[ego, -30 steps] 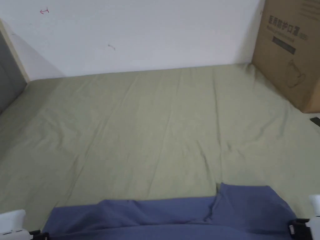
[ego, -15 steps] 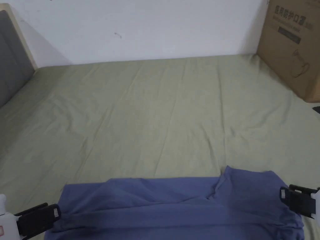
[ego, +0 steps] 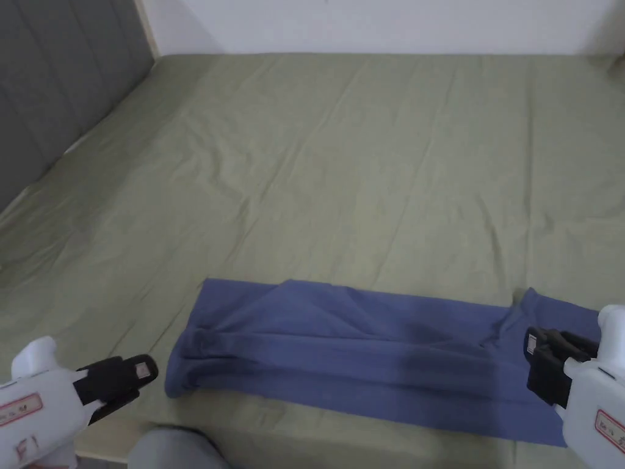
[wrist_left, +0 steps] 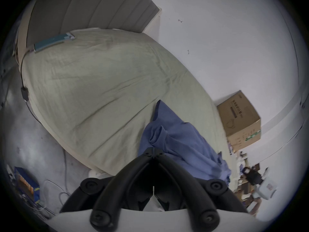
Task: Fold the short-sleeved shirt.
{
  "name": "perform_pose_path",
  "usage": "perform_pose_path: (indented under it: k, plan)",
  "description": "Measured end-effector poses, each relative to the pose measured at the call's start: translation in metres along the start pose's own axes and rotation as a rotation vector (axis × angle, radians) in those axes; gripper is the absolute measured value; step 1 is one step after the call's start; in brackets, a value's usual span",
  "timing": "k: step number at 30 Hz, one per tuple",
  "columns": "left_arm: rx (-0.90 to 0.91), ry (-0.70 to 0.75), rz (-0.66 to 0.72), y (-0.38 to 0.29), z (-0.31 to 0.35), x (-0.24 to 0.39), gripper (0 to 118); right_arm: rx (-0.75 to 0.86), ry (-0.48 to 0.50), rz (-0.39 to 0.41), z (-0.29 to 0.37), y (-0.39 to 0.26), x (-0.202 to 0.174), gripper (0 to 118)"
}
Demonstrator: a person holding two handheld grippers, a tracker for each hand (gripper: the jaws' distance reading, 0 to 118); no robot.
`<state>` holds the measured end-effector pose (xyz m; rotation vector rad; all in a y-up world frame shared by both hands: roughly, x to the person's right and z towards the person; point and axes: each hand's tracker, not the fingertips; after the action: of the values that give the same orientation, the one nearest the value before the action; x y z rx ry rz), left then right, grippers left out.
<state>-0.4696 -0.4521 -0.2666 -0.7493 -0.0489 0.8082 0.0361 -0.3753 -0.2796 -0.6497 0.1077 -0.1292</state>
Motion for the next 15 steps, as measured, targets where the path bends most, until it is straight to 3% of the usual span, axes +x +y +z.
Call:
perform_pose_path:
  k: [1, 2, 3, 4, 5, 11, 15]
  plan:
    - [-0.009, -0.035, 0.025, 0.002, -0.003, -0.003, 3, -0.006, 0.013, -0.004, -0.002, 0.000, -0.002, 0]
    - [-0.025, -0.069, 0.040, 0.005, -0.007, -0.008, 23, -0.014, 0.023, -0.004, -0.004, 0.000, -0.004, 0]
    - [-0.039, -0.092, 0.051, 0.009, -0.012, -0.012, 61, -0.017, 0.020, -0.004, -0.005, 0.000, -0.006, 0]
    - [-0.053, -0.120, 0.074, 0.011, -0.021, -0.017, 110, -0.024, 0.023, 0.000, -0.007, -0.001, -0.007, 0]
    - [-0.065, -0.141, 0.101, 0.012, -0.030, -0.023, 117, -0.031, 0.024, 0.007, -0.008, -0.001, -0.009, 0]
    - [-0.099, -0.238, 0.312, 0.025, -0.064, -0.043, 115, -0.073, 0.034, 0.012, -0.004, 0.000, -0.013, 0]
    - [-0.130, -0.296, 0.272, 0.031, -0.086, -0.034, 114, -0.085, 0.039, 0.005, -0.002, 0.004, -0.017, 0]
